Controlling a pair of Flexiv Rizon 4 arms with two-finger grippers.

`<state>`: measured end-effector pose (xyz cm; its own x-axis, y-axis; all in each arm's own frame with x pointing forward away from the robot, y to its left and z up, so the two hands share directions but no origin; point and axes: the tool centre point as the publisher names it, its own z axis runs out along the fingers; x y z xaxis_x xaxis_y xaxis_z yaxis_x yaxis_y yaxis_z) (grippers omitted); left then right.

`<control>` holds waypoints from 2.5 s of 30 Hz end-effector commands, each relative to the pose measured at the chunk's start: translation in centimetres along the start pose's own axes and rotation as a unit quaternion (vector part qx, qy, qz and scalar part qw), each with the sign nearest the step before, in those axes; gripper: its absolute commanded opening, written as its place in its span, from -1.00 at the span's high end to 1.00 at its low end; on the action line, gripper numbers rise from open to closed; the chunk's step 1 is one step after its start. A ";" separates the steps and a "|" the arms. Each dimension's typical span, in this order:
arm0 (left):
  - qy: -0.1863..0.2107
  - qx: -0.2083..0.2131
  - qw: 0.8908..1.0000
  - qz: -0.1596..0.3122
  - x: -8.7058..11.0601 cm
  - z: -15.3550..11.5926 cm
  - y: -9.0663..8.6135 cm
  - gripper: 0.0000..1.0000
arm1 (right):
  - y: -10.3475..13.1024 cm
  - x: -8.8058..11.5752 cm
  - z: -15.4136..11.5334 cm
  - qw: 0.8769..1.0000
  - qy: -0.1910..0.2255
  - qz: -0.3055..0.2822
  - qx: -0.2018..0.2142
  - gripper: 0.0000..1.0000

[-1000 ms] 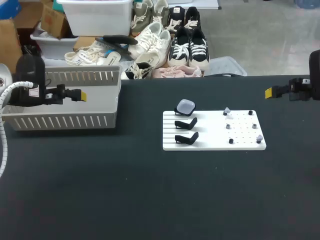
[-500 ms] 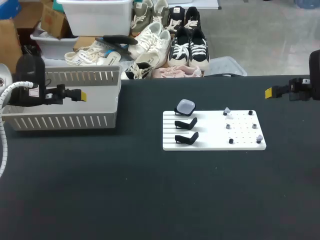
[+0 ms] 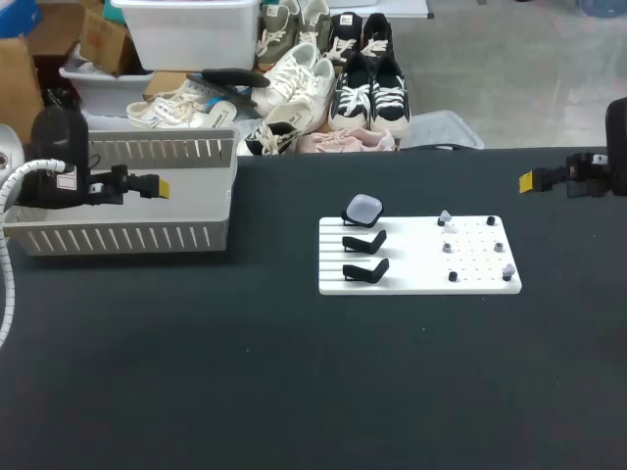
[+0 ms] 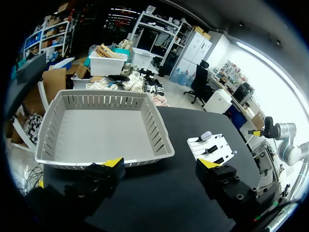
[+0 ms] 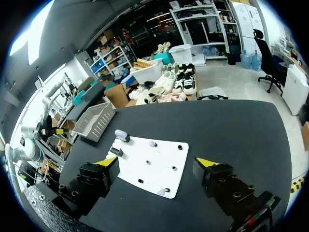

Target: Pick up each earbud case from the left stands, insert the matching earbuds, close the lid, and place the case in the box.

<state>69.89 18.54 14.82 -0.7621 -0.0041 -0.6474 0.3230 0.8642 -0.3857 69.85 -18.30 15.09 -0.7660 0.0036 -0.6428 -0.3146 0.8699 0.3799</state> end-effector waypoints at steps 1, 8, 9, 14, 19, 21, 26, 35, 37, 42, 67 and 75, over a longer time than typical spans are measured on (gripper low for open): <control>0.002 -0.001 1.000 0.000 -0.1 0.0 0.0 -1.00 | -0.2 0.0 0.0 1.000 0.001 -0.001 -0.004 -1.00; 0.002 -0.001 1.000 0.000 -0.1 0.0 0.0 -1.00 | -0.2 0.0 0.0 1.000 0.001 -0.001 -0.004 -1.00; 0.002 -0.001 1.000 0.000 -0.1 0.0 0.0 -1.00 | -0.2 0.0 0.0 1.000 0.001 -0.001 -0.004 -1.00; 0.002 -0.001 1.000 0.000 -0.1 0.0 0.0 -1.00 | -0.2 0.0 0.0 1.000 0.001 -0.001 -0.004 -1.00; -0.005 0.000 0.999 0.034 -0.2 -0.1 -0.6 -1.00 | -0.2 0.0 0.0 1.000 0.001 -0.001 -0.004 -1.00; -0.006 0.021 0.999 0.047 -0.2 -0.3 -1.2 -1.00 | -0.2 0.0 0.0 1.000 0.001 -0.001 -0.004 -1.00; -0.009 0.043 0.996 0.083 -0.5 -0.3 -2.4 -1.00 | -0.2 0.0 0.0 1.000 0.001 -0.001 -0.004 -1.00; -0.012 0.124 0.976 0.177 -2.2 0.0 -4.8 -1.00 | -0.2 0.0 0.0 1.000 0.001 -0.001 -0.004 -1.00; -0.011 0.132 0.970 0.205 -2.6 0.2 -5.3 -1.00 | -0.2 0.0 0.0 1.000 0.001 -0.001 -0.004 -1.00; -0.003 0.165 0.949 0.267 -3.2 0.8 -6.0 -1.00 | -0.2 0.0 0.0 1.000 0.001 -0.001 -0.004 -1.00; 0.021 0.285 0.852 0.438 -4.0 6.9 -8.3 -1.00 | -0.2 0.0 0.0 1.000 0.001 -0.001 -0.004 -1.00; 0.024 0.300 0.833 0.465 -3.5 9.5 -8.9 -1.00 | -0.2 0.0 0.0 1.000 0.001 -0.001 -0.004 -1.00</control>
<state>73.81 6.86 14.94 -0.0505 0.5604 -0.8267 0.9879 0.1494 0.0410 69.86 -18.30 15.10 -0.7660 0.0036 -0.6428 -0.3145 0.8700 0.3797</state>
